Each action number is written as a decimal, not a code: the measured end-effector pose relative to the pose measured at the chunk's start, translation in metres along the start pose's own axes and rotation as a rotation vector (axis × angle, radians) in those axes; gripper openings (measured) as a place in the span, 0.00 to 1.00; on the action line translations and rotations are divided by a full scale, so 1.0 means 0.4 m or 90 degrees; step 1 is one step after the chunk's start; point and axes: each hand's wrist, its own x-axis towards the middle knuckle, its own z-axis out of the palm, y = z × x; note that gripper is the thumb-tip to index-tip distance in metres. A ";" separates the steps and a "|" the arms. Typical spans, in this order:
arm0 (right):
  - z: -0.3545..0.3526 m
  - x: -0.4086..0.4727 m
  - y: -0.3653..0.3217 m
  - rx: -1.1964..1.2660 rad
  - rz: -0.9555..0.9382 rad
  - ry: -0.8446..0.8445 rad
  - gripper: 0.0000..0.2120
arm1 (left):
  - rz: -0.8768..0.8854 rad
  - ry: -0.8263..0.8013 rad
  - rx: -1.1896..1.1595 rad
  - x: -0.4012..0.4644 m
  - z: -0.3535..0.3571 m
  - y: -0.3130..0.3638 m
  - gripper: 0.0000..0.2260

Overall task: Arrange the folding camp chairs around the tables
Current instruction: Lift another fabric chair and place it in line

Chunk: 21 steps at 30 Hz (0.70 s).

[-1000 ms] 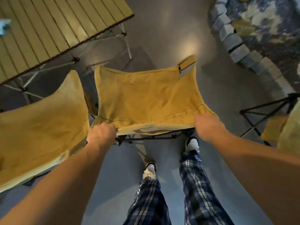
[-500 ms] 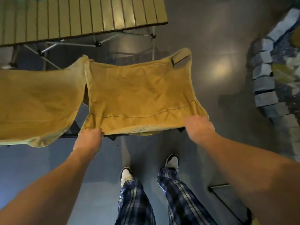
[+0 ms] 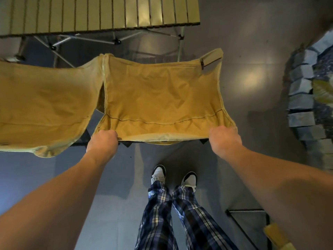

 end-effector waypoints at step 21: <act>-0.022 -0.082 -0.016 0.163 0.033 -0.003 0.14 | 0.144 -0.131 0.153 0.018 -0.102 0.050 0.11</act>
